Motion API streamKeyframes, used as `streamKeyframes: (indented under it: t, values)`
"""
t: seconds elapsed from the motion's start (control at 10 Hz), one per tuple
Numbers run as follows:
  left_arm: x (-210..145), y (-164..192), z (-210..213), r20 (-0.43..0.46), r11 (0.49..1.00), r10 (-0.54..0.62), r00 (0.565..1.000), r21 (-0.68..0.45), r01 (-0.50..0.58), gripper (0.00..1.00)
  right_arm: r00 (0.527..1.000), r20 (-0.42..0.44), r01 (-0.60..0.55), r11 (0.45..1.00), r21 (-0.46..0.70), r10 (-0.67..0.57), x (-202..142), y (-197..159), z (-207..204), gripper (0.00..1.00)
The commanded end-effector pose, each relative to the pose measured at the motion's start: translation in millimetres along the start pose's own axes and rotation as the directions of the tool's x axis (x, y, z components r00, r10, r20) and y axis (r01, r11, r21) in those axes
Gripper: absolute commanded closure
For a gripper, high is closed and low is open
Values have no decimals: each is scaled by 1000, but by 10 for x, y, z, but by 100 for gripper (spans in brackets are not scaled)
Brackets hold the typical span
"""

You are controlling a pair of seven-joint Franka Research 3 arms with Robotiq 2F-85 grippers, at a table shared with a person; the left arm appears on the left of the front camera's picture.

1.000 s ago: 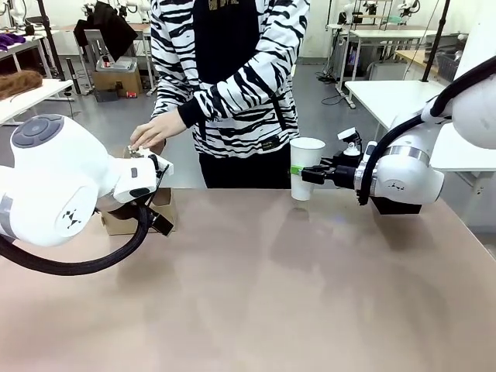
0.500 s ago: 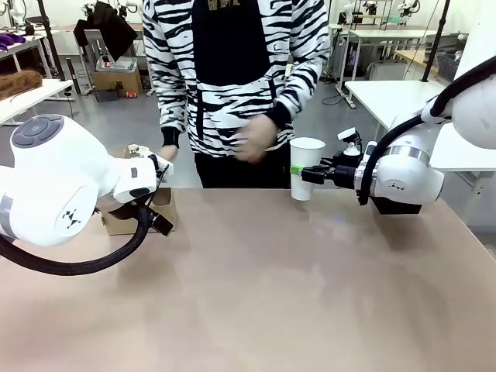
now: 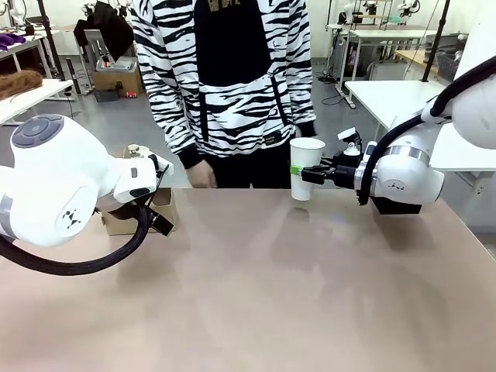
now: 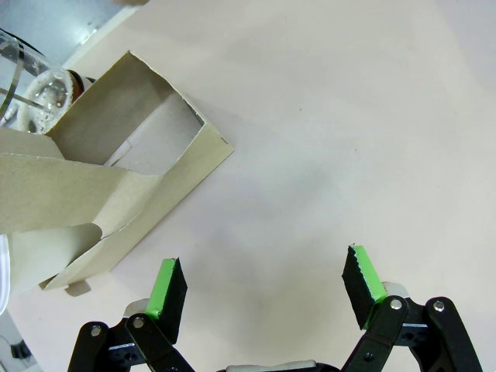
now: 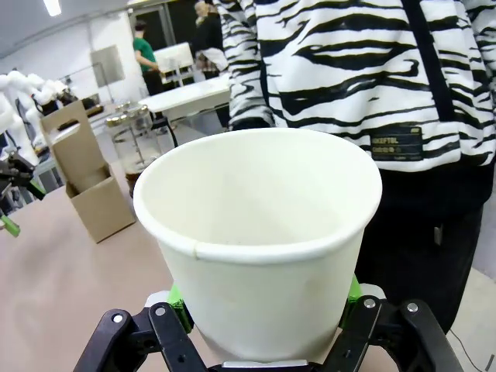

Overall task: Pour a drink into a cup and package it in a carrier.
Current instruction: When a person places the Paper Cup Lid on the 600 ml Paper Cup , lift the 600 ml Paper Cup.

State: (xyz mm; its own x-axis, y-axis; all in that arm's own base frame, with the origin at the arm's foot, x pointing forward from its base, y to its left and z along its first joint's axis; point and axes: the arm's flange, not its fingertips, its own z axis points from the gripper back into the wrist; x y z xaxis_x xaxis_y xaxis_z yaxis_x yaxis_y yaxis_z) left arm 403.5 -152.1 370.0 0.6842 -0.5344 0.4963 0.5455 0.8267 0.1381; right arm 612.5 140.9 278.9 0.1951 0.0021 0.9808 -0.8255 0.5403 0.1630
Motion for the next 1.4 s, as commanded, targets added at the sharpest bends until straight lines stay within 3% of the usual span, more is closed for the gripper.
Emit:
streamKeyframes:
  t: [0.0,1.3]
  values:
    - [0,3,5,2,1000,1,1000,-2,-1,0,1000,3,7,1000,0,-7,25,11,-13,20]
    - [0,3,5,2,1000,1,1000,-2,-1,0,1000,3,7,1000,0,-7,25,11,-13,20]
